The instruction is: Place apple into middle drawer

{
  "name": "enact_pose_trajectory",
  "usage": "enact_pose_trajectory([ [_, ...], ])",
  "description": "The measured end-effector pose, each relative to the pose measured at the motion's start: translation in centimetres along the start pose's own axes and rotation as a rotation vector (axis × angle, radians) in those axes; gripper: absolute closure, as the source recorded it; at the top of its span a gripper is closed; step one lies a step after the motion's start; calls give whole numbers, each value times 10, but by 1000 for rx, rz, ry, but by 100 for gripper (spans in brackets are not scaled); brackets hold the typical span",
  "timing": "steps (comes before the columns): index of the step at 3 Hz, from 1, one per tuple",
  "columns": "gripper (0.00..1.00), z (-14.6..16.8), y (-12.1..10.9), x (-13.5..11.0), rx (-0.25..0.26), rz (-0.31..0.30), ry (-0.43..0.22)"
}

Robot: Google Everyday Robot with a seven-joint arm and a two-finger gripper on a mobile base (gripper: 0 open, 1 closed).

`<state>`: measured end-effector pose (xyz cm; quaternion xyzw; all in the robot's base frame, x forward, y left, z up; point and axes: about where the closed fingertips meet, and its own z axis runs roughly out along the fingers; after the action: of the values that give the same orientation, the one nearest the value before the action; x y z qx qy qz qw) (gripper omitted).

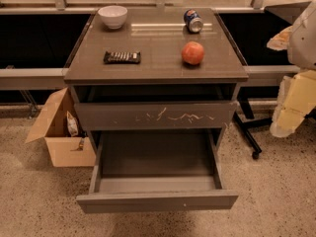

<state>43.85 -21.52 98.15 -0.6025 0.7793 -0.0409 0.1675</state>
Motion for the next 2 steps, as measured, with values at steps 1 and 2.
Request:
enact_pose_trajectory([
  [1,0,1,-2,-1,3,1,-6],
  [2,0,9,-18,-5,22,7,-60],
])
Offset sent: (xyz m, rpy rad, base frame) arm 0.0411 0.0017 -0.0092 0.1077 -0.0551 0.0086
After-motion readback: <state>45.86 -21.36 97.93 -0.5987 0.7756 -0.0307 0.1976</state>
